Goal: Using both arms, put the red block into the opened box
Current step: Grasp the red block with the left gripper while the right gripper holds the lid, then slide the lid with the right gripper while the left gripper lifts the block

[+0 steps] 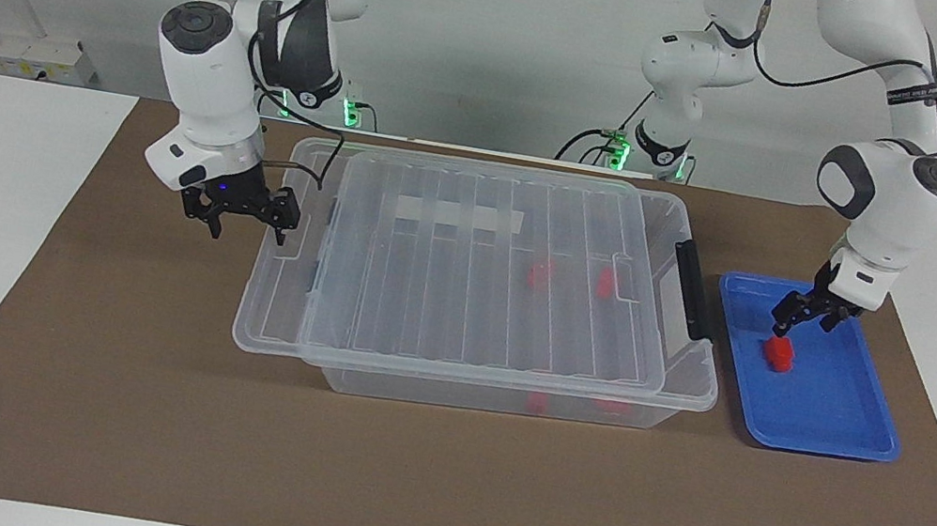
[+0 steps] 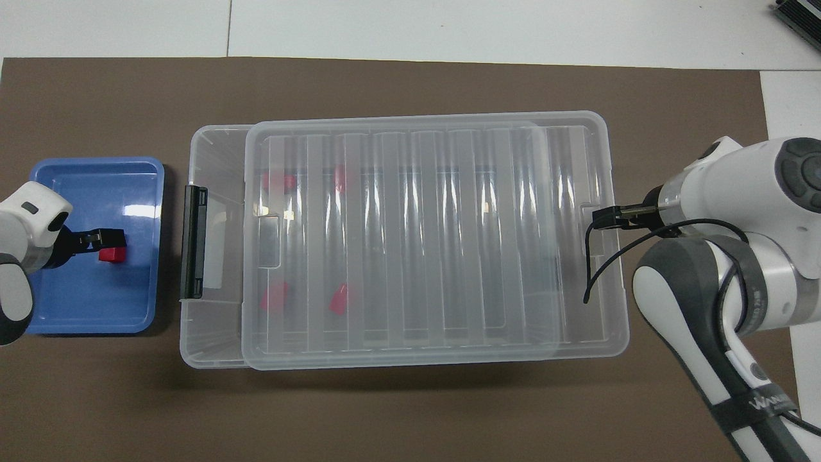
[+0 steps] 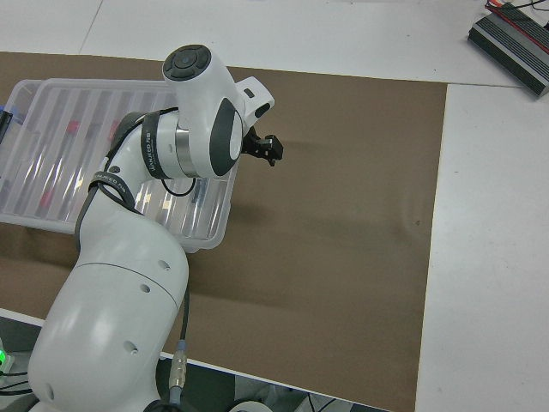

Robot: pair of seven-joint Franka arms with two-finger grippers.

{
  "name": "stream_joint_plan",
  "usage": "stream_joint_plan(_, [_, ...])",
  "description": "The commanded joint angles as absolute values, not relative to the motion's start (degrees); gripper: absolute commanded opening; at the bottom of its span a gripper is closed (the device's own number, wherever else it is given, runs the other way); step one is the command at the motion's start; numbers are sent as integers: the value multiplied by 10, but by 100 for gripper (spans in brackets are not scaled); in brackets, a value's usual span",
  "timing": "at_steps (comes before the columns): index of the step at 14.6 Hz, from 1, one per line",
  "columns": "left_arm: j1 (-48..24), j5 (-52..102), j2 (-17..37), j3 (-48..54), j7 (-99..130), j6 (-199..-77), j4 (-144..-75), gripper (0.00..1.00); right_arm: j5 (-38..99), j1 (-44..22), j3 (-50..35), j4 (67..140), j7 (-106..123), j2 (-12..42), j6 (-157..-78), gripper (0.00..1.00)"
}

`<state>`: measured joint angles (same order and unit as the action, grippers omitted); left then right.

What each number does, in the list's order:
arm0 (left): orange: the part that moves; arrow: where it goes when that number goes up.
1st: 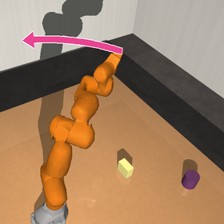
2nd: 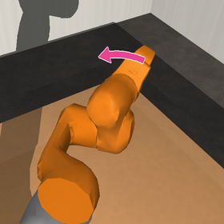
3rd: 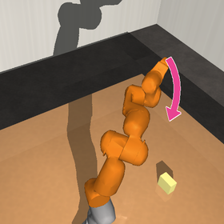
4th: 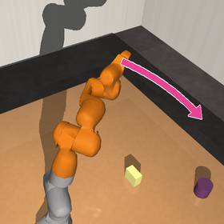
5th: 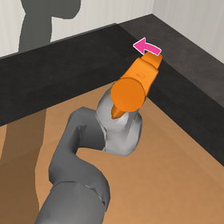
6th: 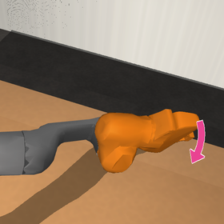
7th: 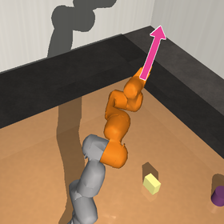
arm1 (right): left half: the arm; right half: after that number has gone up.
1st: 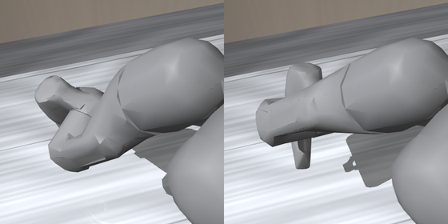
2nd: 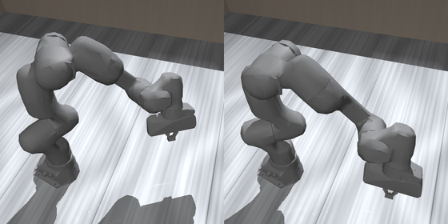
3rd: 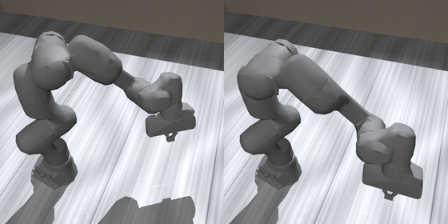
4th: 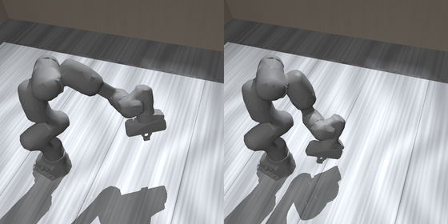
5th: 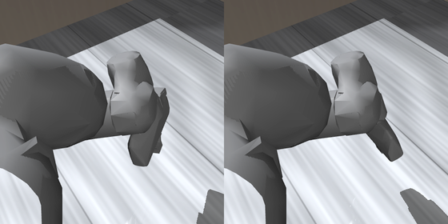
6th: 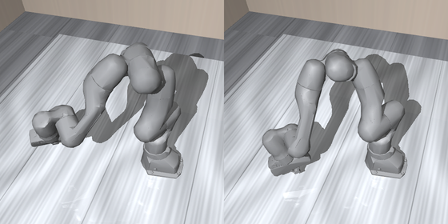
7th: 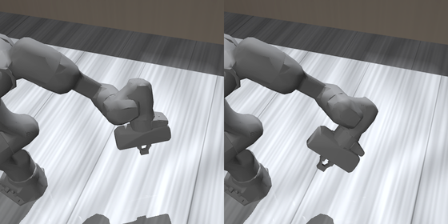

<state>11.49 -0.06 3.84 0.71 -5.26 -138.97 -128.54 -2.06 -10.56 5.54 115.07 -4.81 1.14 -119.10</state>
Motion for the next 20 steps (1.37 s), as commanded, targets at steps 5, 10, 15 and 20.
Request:
stream_joint_plan(5, [134, 1, 49, 3, -205, -1412, -1310, 100, -54, -75, 54, 1151, -36, 13, -1180, 100])
stream_joint_plan(10, [144, 1, 53, 4, -203, -1471, -1346, 100, -66, -59, 54, 1150, -34, 11, -1171, 100])
stream_joint_plan(15, [127, 1, 54, 4, -110, -1473, -1345, 100, -67, -51, 56, 1149, -6, 7, -1163, 100])
stream_joint_plan(20, [119, 1, 63, 4, -110, -1479, -1326, 100, -67, -41, 56, 1140, 11, 5, -1146, 100])
